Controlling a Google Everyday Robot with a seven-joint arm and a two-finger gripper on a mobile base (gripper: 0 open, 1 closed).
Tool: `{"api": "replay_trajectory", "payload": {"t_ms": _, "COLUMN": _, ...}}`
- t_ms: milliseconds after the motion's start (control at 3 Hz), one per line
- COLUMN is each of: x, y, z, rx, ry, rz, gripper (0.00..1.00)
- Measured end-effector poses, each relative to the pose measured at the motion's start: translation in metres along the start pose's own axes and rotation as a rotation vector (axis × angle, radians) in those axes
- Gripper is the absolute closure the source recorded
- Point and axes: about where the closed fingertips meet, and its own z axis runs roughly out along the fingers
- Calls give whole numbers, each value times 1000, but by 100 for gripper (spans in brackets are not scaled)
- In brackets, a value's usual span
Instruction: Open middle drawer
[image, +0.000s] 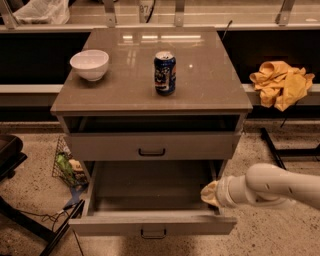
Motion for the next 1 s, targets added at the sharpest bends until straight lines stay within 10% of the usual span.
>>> {"api": "replay_trajectory", "payload": {"t_ms": 1000, "x": -2, "y": -47, "z": 77, "rx": 24, "ry": 58, "rz": -143, "gripper": 100}}
